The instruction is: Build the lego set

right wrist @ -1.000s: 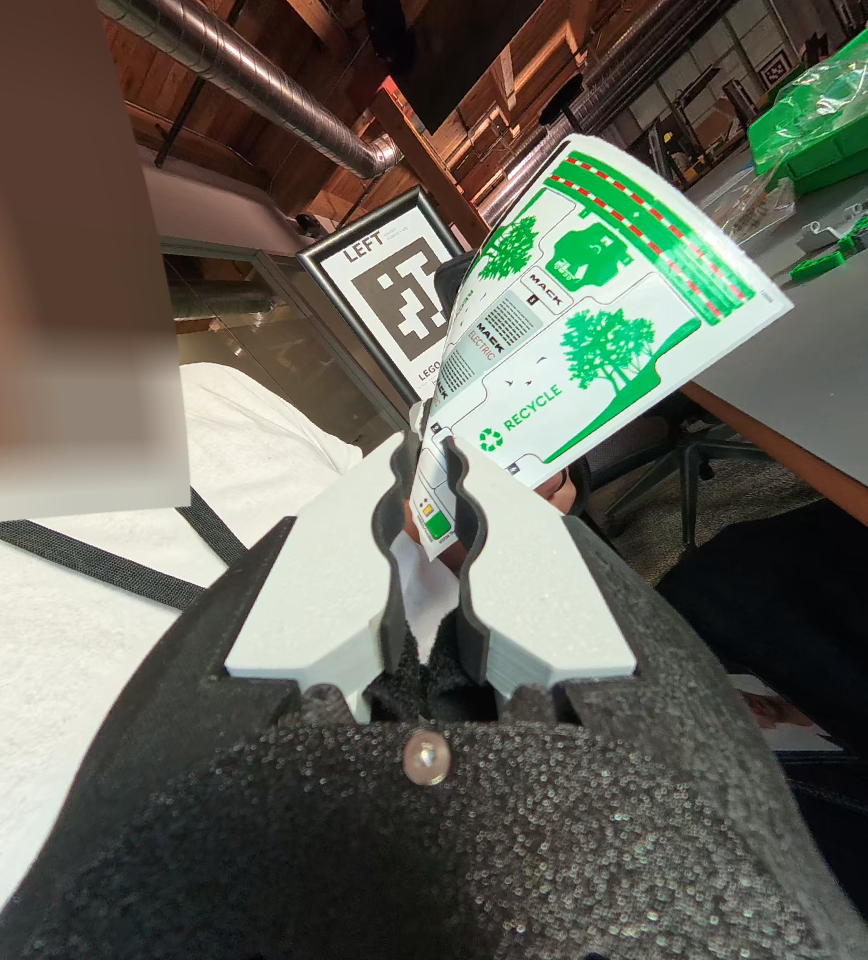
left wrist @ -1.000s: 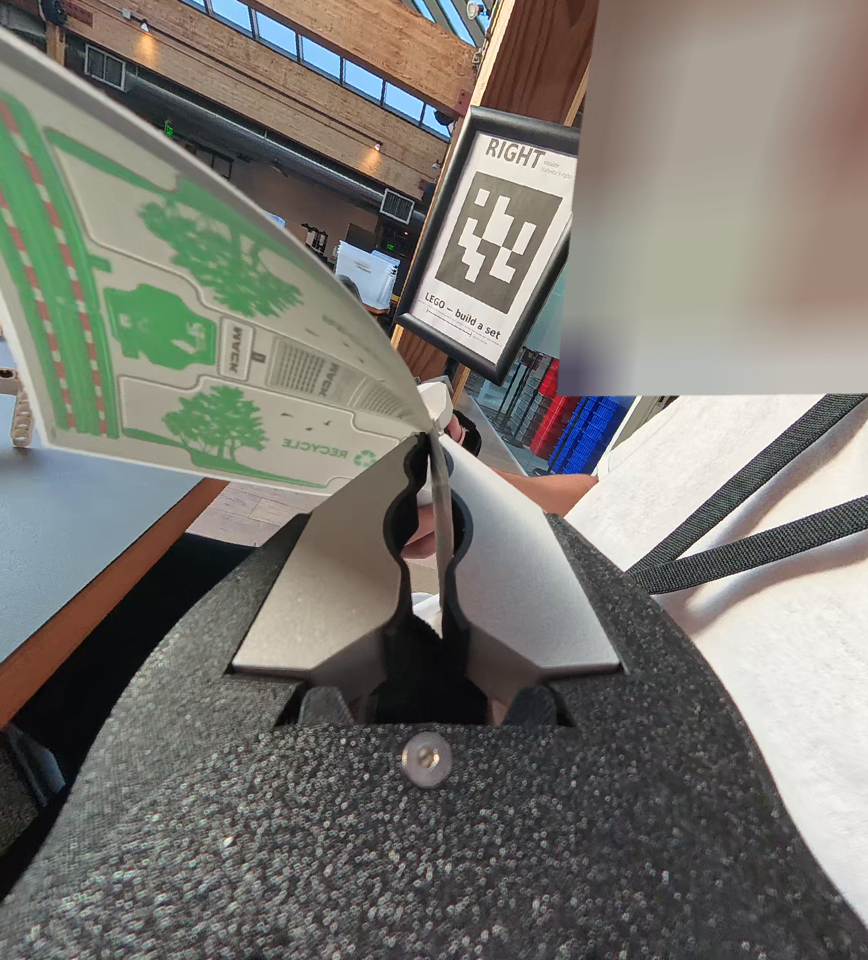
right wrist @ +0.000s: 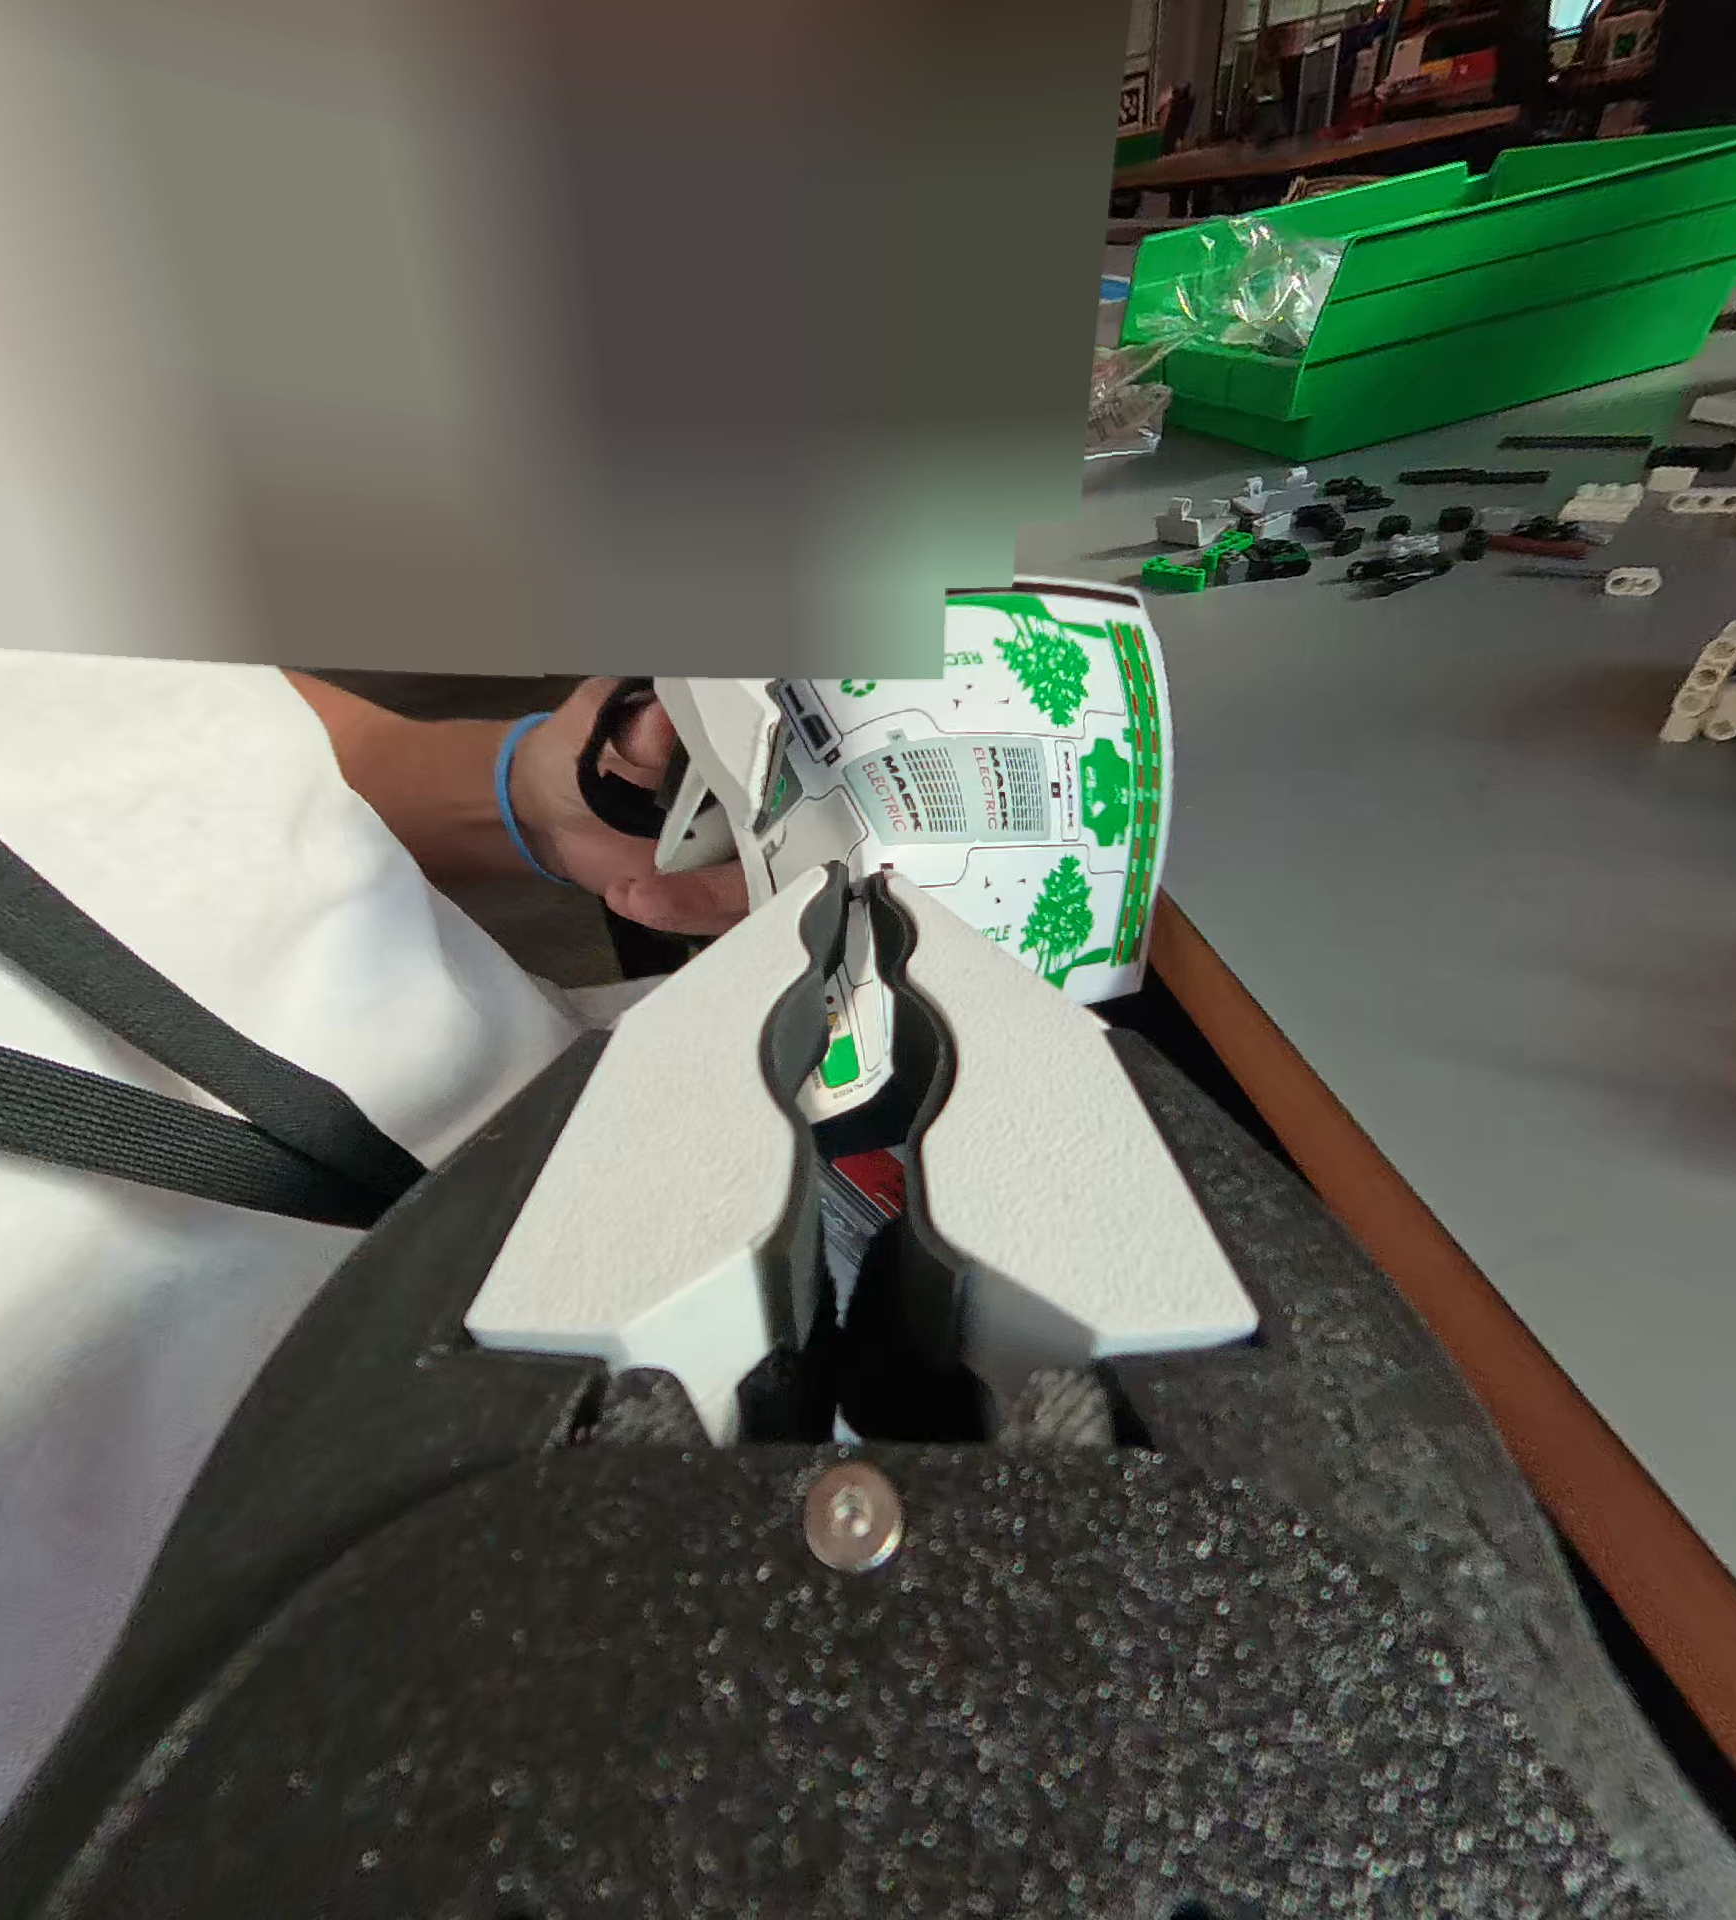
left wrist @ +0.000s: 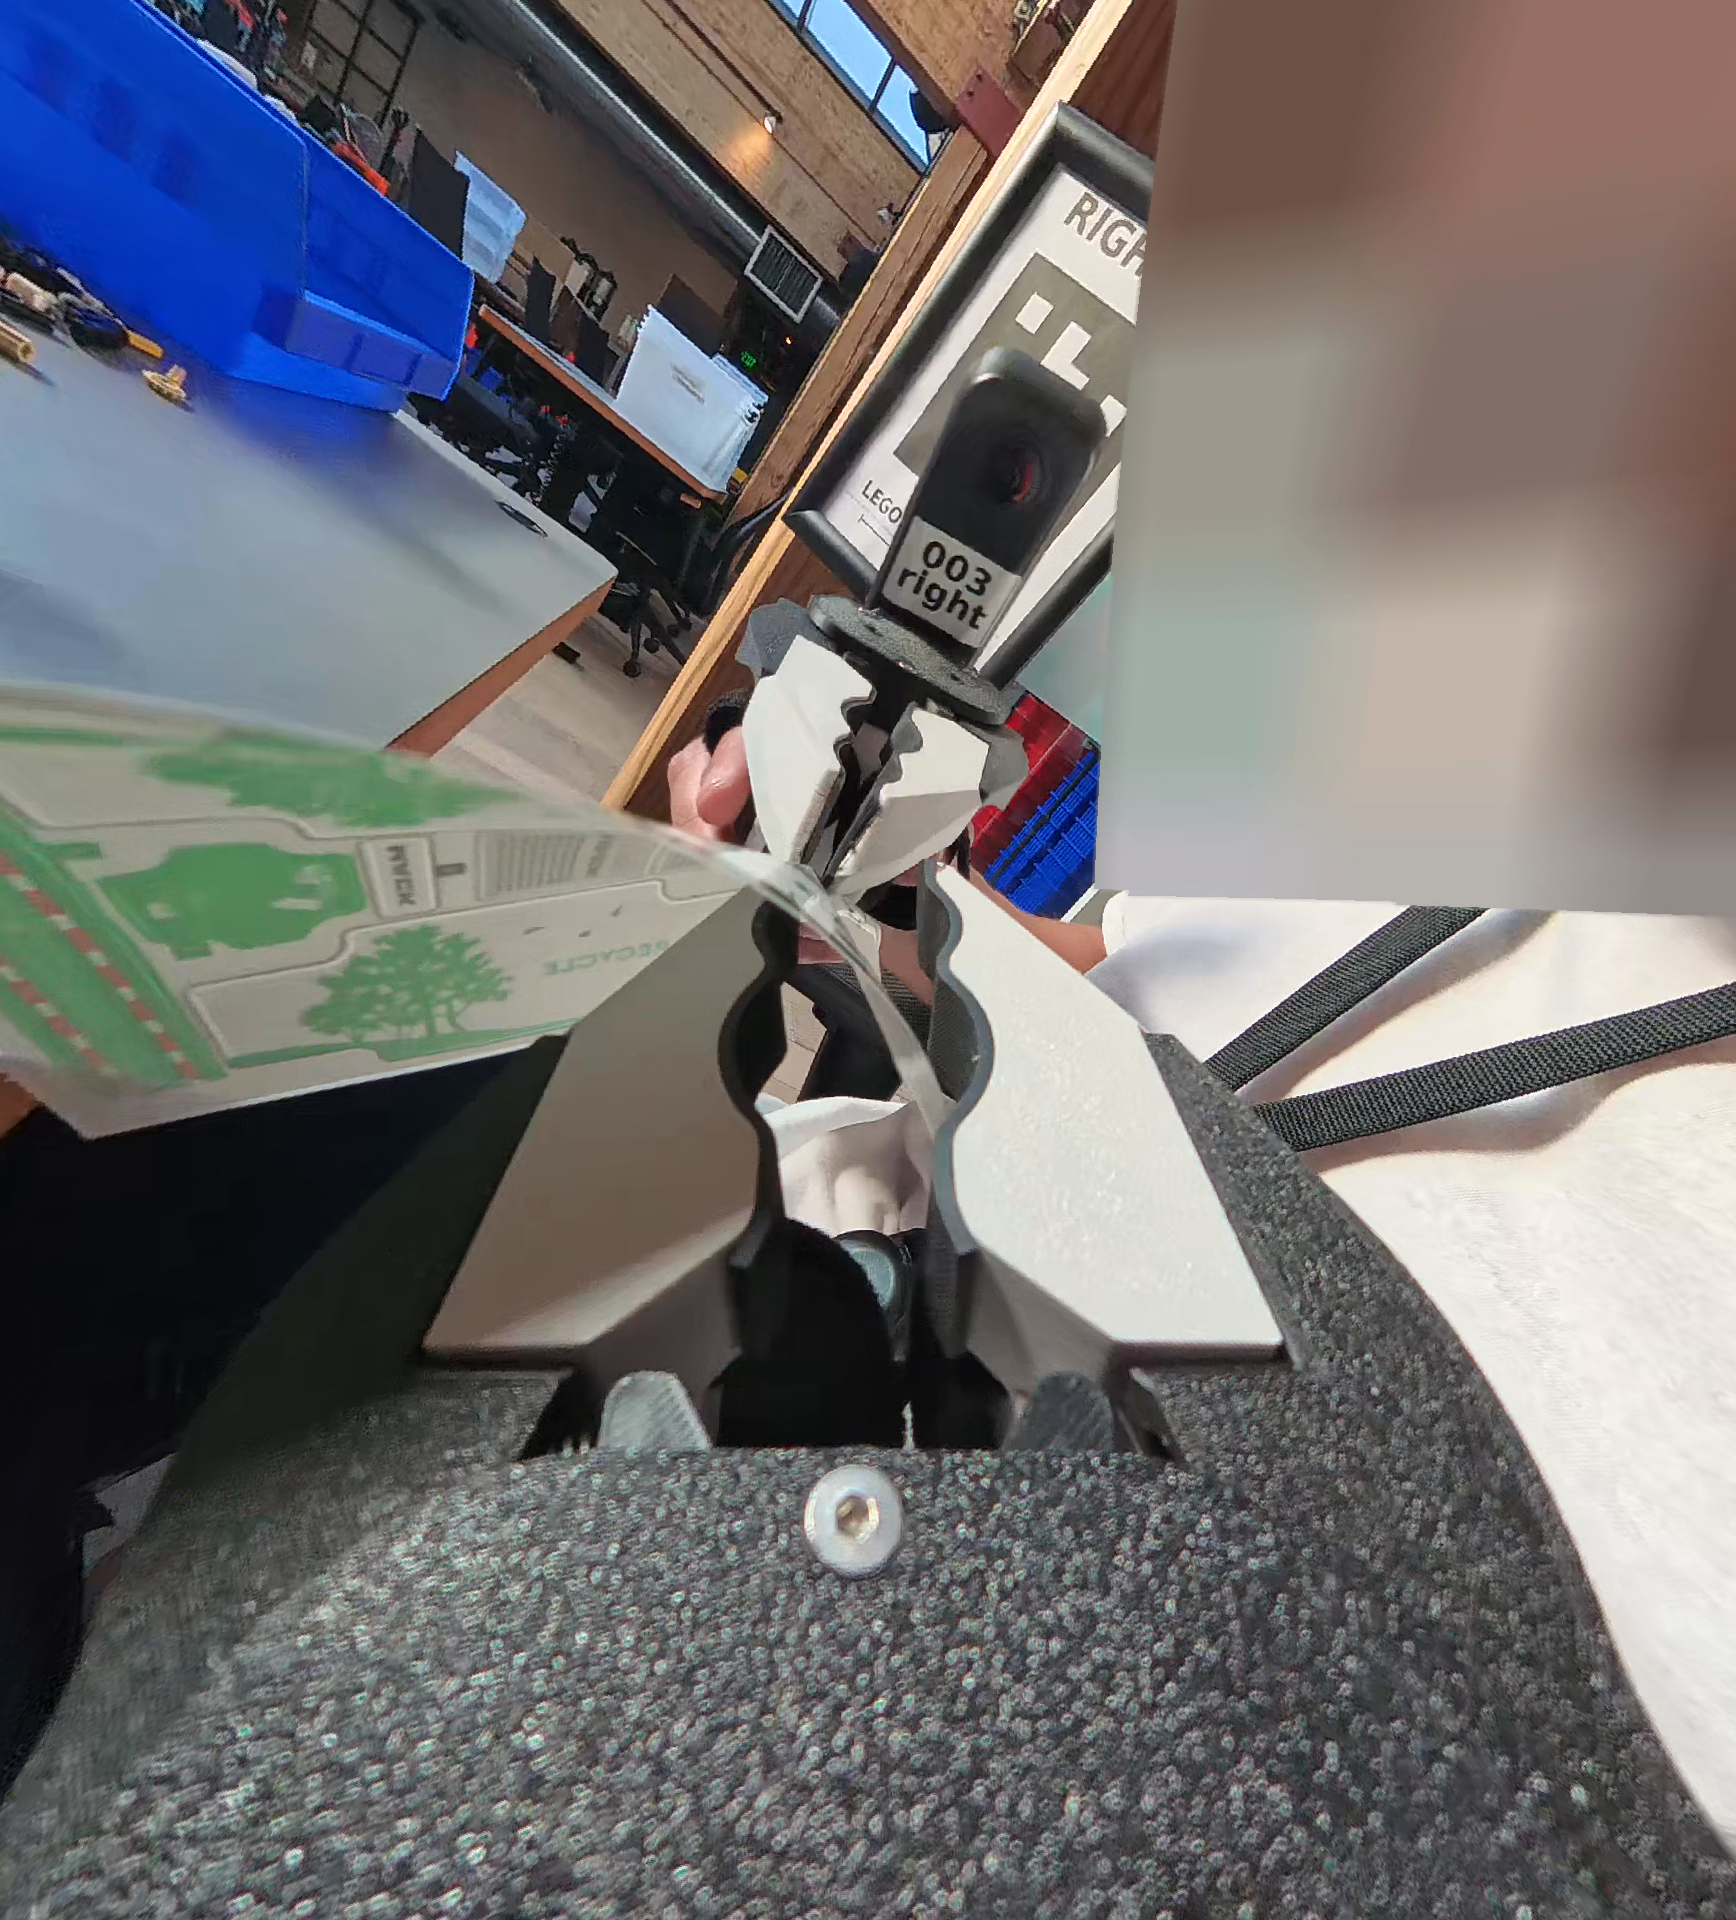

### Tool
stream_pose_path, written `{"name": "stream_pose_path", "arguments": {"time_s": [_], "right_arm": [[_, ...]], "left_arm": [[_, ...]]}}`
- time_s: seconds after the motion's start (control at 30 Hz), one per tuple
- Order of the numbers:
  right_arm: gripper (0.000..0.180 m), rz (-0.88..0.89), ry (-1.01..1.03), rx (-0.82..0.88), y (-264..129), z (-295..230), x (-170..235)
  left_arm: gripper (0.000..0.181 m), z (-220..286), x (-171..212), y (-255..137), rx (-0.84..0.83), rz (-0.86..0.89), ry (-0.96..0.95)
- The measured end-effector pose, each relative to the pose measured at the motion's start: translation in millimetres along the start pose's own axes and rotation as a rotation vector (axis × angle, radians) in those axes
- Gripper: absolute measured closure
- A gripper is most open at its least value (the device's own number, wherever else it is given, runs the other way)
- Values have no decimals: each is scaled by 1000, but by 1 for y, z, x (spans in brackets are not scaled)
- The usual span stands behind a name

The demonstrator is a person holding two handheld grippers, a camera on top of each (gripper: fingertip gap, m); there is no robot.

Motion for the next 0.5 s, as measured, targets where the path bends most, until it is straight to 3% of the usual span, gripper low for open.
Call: {"name": "stream_pose_path", "arguments": {"time_s": [0.17, 0.4, 0.5], "right_arm": [[175, -54, -108, 72, 0, -2, 1], [166, 52, 288, -95, -13, 12, 5], [167, 84, 369, -142, -10, 9, 6]], "left_arm": [[181, -9, 1, 2, -35, -6, -48], [181, -4, 1, 1, -38, -13, 84], [181, 0, 1, 3, -65, -27, 178]]}}
Point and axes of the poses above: each gripper's, where its closed fingertips meet, y out along the fingers, x out of its underside, z = x × y across the jaws, the point moved 6 cm from there along -y, back along the fingers, and after that the axes turned 2 degrees about -y, right-handed, at the moved point
